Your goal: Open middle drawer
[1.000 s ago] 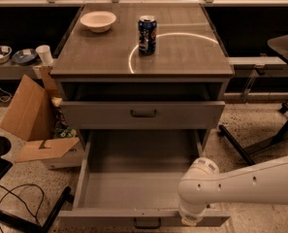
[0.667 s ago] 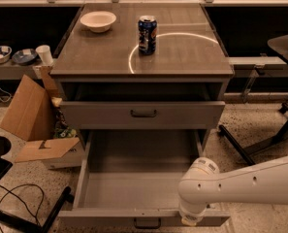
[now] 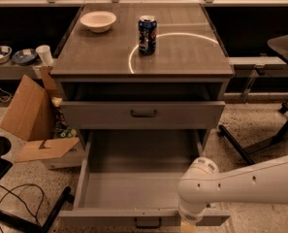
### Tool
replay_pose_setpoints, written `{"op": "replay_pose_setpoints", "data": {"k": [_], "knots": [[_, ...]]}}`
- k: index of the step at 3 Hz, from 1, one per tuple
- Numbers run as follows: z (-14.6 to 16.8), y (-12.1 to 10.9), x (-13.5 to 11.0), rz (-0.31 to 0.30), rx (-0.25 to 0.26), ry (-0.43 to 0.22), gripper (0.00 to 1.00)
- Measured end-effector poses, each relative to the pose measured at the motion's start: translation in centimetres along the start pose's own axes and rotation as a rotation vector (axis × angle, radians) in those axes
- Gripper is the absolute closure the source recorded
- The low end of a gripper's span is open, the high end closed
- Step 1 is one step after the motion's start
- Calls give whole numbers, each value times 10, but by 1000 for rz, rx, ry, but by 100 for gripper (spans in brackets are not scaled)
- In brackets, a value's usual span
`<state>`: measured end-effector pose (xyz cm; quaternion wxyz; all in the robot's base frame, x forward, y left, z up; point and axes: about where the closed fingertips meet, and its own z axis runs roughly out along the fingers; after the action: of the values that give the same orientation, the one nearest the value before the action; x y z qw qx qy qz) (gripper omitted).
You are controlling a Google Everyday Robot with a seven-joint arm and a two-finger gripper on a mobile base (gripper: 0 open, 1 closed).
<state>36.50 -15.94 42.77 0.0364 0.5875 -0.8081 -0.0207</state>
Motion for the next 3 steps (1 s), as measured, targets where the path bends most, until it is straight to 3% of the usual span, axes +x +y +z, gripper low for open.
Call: {"op": "replay_pose_setpoints", "data": {"k": [1, 2, 3], "knots": [[-9, -6, 7, 7, -2, 12, 0], [-52, -14, 25, 40, 7, 21, 0], [-142, -19, 55, 73, 25, 20, 0]]}}
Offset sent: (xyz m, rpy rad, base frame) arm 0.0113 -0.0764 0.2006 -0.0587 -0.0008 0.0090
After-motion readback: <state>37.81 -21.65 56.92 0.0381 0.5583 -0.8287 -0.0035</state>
